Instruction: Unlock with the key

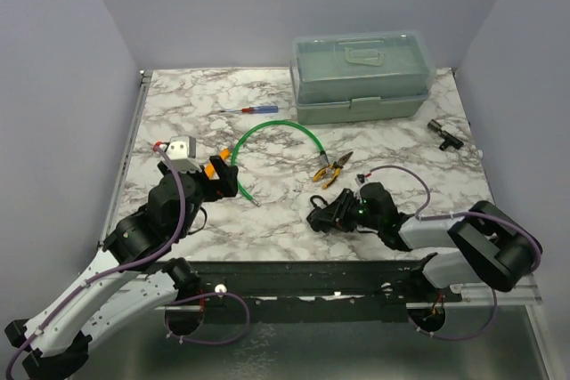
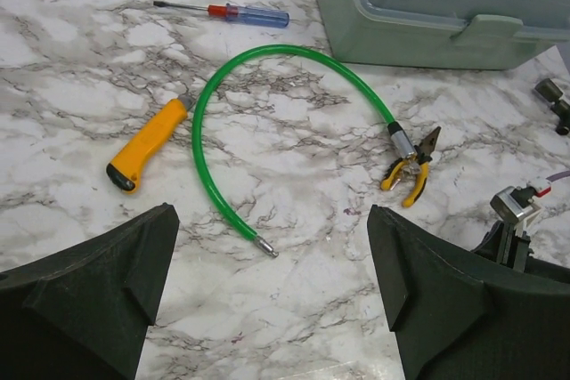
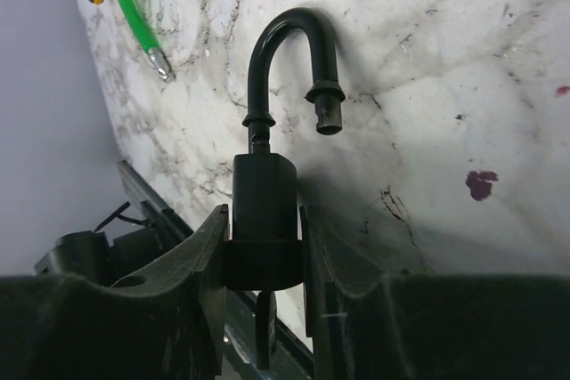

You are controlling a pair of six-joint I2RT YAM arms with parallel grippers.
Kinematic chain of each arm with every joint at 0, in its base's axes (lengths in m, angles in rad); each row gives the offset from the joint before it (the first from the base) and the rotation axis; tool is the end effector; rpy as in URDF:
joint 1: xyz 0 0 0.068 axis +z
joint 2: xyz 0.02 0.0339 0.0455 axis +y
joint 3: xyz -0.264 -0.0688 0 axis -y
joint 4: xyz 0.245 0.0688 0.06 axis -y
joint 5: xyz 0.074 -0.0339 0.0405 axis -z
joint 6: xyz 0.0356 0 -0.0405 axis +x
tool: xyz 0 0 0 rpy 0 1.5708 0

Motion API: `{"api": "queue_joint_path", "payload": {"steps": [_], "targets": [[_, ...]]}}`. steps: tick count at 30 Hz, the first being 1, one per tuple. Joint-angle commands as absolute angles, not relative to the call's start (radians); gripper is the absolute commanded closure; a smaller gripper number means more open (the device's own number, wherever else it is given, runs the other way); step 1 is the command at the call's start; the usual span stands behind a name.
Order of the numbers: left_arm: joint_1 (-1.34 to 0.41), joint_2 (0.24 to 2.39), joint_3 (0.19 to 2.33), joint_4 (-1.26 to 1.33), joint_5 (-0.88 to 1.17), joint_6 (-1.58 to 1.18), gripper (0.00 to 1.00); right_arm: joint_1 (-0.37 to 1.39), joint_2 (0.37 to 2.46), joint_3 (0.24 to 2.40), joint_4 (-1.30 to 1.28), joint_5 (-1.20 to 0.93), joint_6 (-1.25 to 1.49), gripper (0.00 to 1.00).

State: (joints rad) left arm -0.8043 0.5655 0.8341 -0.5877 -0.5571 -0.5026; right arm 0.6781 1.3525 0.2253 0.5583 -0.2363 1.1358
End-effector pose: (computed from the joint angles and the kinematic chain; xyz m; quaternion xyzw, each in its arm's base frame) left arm 0.0943 -0.0708 0.3451 -0.0421 0.7946 -0.1655 0.5827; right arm 0.1612 0.1405 0.1172 0.1425 0.8611 0.4393 0.2124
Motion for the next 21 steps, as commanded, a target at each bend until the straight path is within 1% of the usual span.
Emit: {"api": "queue_joint_path", "payload": {"steps": [1,3,4,5,8,10,13,16,21], "targets": [[-0.802,0.558,0.821,-0.612,-0.599,-0.473,0.06,0.635,1.472,0.226,0.768,-0.361,1.198,1.00],[-0.802,0.562,0.820,-0.609,-0.600,-0.470,0.06,0.622,1.518,0.250,0.792,-0.389,1.196,0.99],[-0.802,0.564,0.819,-0.608,-0.600,-0.468,0.06,0.618,1.536,0.263,0.799,-0.402,1.191,0.96],[-0.802,0.566,0.819,-0.606,-0.598,-0.467,0.06,0.615,1.558,0.275,0.801,-0.410,1.190,0.89],[-0.802,0.576,0.820,-0.603,-0.595,-0.459,0.06,0.610,1.569,0.294,0.775,-0.405,1.181,0.62],[-0.802,0.578,0.820,-0.604,-0.592,-0.459,0.06,0.609,1.553,0.300,0.721,-0.384,1.173,0.49],[-0.802,0.575,0.820,-0.603,-0.590,-0.459,0.06,0.608,1.502,0.303,0.621,-0.346,1.150,0.36],[-0.801,0.573,0.818,-0.603,-0.588,-0.460,0.06,0.606,1.430,0.305,0.510,-0.303,1.118,0.30],[-0.800,0.571,0.820,-0.602,-0.584,-0.462,0.06,0.605,1.314,0.331,0.337,-0.235,1.054,0.28]]}}
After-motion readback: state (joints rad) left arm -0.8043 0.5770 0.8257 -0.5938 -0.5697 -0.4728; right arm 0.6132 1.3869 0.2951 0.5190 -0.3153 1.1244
